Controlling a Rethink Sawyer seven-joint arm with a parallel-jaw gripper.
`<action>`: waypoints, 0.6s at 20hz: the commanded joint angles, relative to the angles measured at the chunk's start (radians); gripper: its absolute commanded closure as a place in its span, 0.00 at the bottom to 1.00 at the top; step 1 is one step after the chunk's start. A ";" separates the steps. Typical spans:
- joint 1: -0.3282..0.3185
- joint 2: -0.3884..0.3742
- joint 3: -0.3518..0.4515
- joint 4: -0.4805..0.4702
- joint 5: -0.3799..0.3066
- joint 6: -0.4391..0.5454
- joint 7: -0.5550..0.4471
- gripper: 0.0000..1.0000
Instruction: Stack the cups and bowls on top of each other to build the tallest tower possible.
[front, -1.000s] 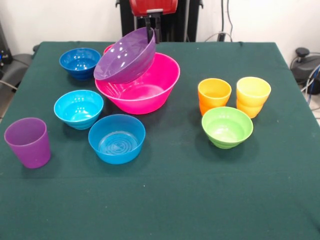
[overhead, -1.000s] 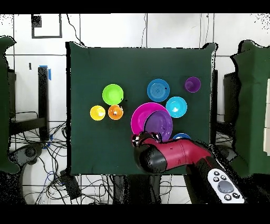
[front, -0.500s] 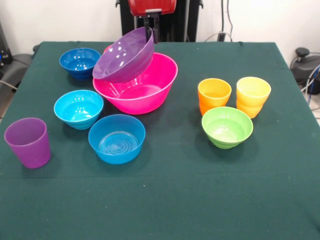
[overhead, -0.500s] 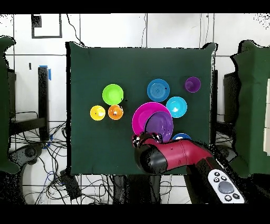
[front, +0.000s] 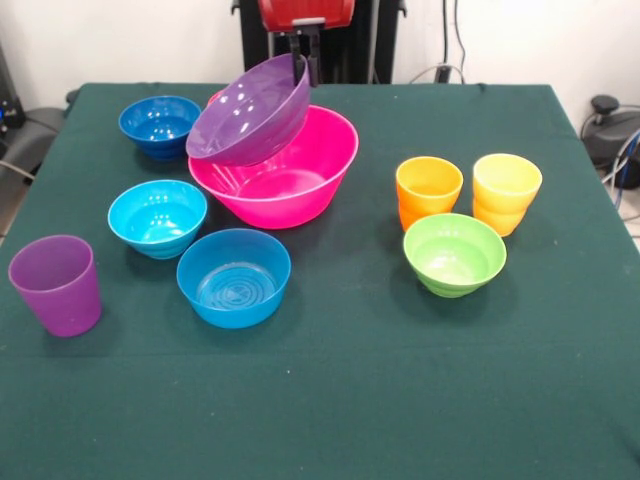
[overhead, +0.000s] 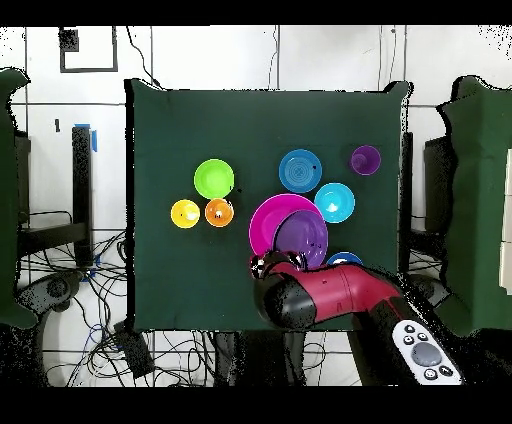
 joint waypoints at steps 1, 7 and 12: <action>0.043 0.038 -0.027 0.040 -0.057 -0.065 0.070 1.00; 0.049 0.037 -0.029 0.039 -0.051 -0.065 0.070 1.00; 0.050 0.037 -0.033 0.042 -0.051 -0.073 0.068 1.00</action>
